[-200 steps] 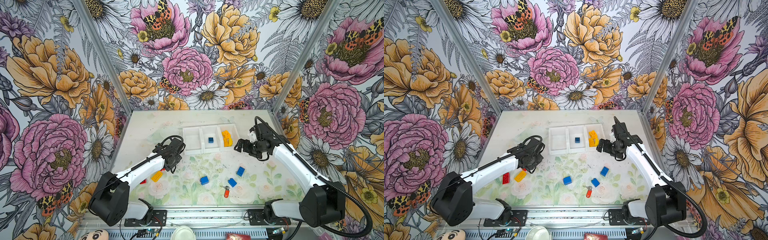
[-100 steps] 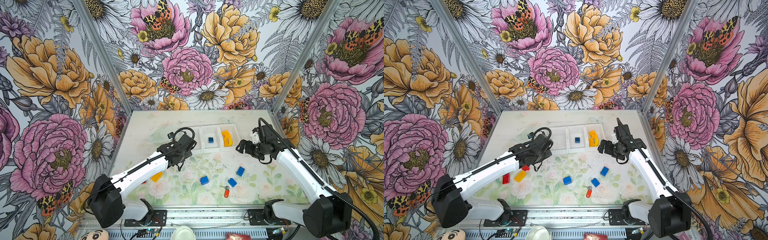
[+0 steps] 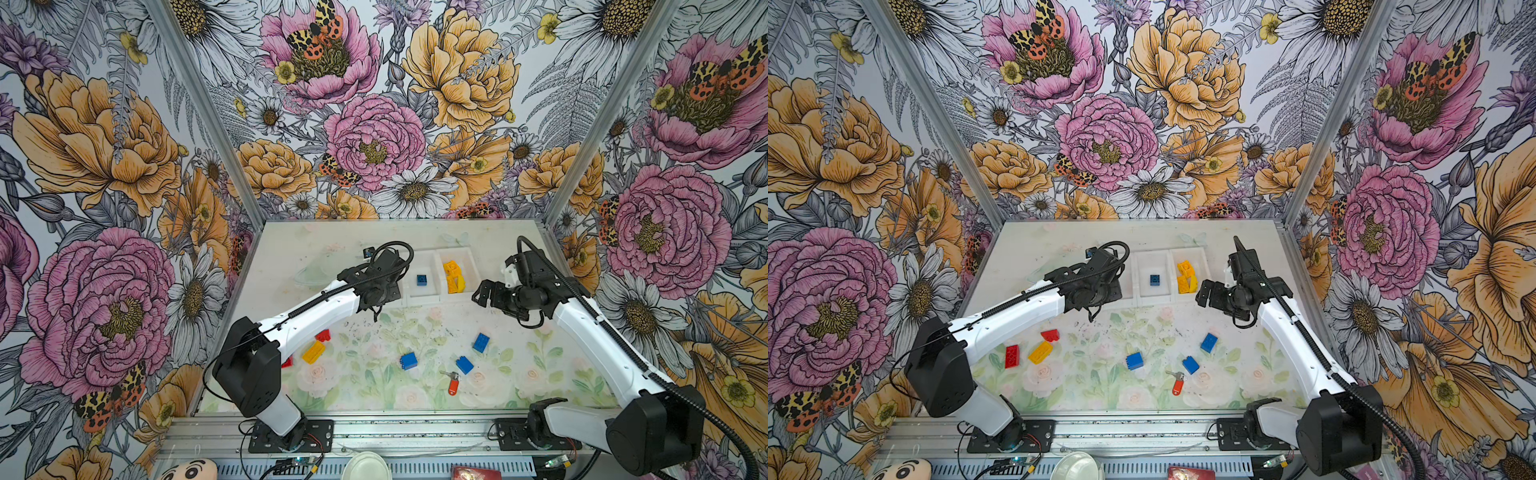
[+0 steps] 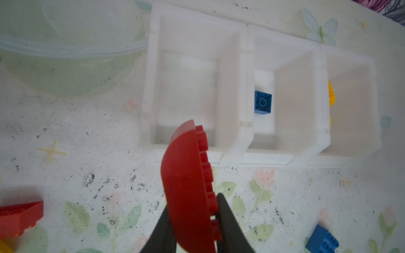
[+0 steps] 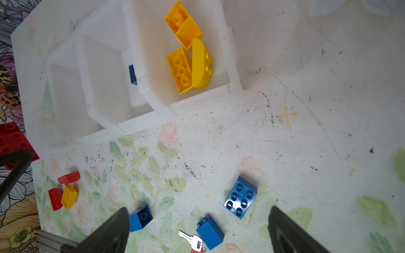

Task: Sort the legos into containers by color
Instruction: Place the lego in the container.

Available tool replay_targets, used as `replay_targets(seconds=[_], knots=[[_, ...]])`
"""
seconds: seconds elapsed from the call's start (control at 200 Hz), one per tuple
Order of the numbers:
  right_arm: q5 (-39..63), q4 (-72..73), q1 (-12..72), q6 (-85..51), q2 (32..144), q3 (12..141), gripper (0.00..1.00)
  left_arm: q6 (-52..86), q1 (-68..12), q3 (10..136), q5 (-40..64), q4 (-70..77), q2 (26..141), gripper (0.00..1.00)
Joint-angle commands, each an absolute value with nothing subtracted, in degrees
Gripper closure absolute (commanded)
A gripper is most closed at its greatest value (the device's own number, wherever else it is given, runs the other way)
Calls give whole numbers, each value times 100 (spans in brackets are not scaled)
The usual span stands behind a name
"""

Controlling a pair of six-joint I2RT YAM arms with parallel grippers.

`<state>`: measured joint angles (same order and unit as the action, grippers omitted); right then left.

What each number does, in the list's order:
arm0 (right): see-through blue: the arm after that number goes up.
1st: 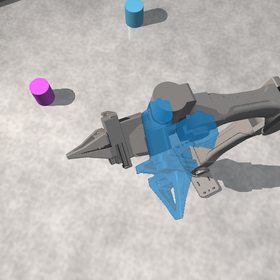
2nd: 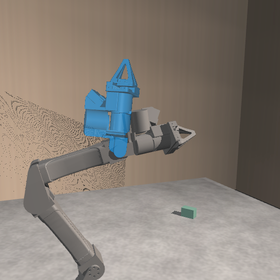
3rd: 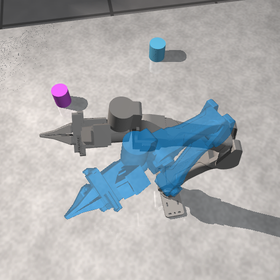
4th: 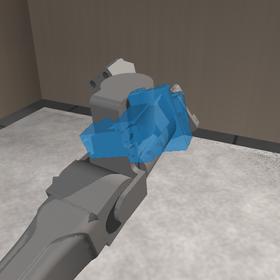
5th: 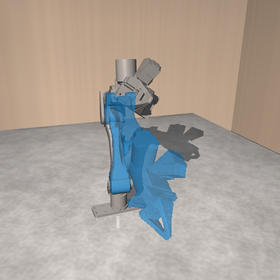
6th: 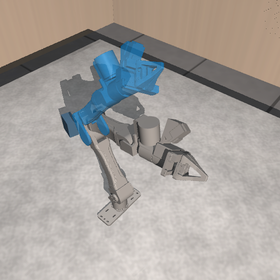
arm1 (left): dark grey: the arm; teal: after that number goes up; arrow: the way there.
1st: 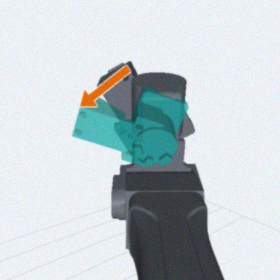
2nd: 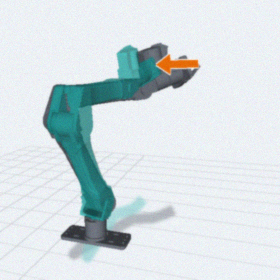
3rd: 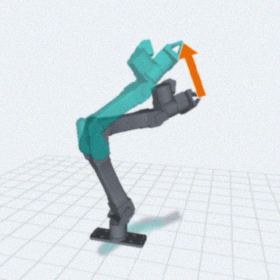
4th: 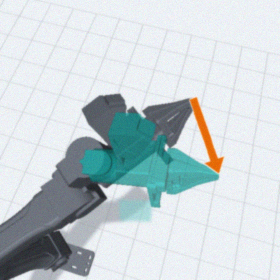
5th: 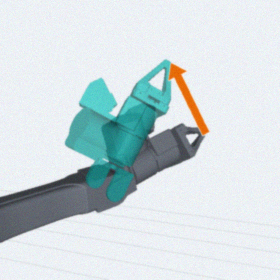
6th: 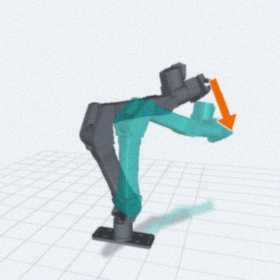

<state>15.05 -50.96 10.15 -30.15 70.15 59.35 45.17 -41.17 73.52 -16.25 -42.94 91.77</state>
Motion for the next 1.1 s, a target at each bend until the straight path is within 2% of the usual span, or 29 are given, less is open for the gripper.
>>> replay_targets(seconds=[0.0, 0.31, 0.425, 0.5, 0.625, 0.71, 0.865, 1.096], knots=[[1426, -5108, 1008, -3076, 6885, 5916, 1, 4141, -3970, 7584, -1305, -4071, 9368, 98], [1371, -5111, 980, -3101, 6867, 5809, 1, 3767, -3583, 7731, -1058, -3807, 9943, 98], [1347, -5102, 973, -3123, 6781, 5732, 1, 3616, -3485, 7914, -968, -3797, 10151, 95], [1327, -5098, 959, -3129, 6725, 5681, 1, 3553, -3412, 7994, -916, -3795, 10261, 87], [1362, -5089, 927, -3125, 6650, 5612, 1, 3495, -3327, 8026, -844, -3797, 10345, 59], [1363, -5084, 882, -3089, 6531, 5548, 1, 3451, -3332, 8041, -844, -3788, 10323, 45], [1370, -5091, 650, -2928, 6291, 5367, 0, 3445, -3351, 8043, -790, -3764, 10236, 33], [1509, -5090, 372, -2833, 6082, 5091, 0, 3483, -3397, 7879, -774, -3693, 9828, 24]])
